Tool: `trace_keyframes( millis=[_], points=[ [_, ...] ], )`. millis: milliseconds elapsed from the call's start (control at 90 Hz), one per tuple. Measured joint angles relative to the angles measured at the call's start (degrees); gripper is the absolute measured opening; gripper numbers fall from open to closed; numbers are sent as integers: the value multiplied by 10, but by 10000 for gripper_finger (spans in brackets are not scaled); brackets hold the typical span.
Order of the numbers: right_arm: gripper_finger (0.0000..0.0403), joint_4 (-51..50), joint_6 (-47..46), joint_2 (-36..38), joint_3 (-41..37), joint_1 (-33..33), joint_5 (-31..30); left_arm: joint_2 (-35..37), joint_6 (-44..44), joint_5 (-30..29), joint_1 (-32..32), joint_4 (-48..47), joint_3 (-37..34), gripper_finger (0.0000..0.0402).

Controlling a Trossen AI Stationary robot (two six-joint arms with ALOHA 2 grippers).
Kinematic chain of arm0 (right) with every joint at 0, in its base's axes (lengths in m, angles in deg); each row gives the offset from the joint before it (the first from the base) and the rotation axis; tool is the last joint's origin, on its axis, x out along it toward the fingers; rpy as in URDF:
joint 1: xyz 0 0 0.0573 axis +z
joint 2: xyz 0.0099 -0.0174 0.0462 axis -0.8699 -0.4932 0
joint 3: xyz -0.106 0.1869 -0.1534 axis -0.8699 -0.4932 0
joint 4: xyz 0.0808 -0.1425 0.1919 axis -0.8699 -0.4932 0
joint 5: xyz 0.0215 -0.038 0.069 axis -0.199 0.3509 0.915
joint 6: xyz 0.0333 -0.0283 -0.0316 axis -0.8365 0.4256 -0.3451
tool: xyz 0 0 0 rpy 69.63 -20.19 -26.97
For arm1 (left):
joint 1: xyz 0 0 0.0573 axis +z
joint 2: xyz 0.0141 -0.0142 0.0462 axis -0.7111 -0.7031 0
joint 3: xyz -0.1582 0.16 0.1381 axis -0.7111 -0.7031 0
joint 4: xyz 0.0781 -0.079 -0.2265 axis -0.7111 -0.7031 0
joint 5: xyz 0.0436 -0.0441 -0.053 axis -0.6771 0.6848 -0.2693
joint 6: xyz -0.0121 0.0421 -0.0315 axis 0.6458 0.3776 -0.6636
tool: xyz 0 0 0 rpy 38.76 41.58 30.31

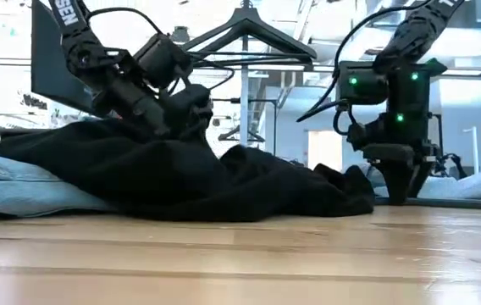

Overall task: Hang clothes
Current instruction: Hang the grey hanger on the rack

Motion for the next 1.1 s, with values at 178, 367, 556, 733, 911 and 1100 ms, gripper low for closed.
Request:
trace_keyframes(
  millis=[178, 367, 556, 733, 911, 1100],
  points=[
    [249, 17, -70, 54, -1, 60, 23, -26, -68, -42, 2, -13, 2, 127],
    [249, 66, -165, 63, -7, 150, 87, -27, -81, -78, 10, -46, 2, 127],
    [249, 142, -271, 39, 2, 257, 72, -27, -84, -80, 18, -49, 1, 127],
    [249, 153, -306, 39, 30, 325, 130, -13, -78, -91, 32, -44, 6, 127],
    [249, 78, -311, 58, 69, 346, 109, 38, -35, -108, 37, -72, 35, 127],
    [249, -54, -265, 82, 99, 335, 91, 128, -14, -107, 11, -86, 74, 127]
  ],
)
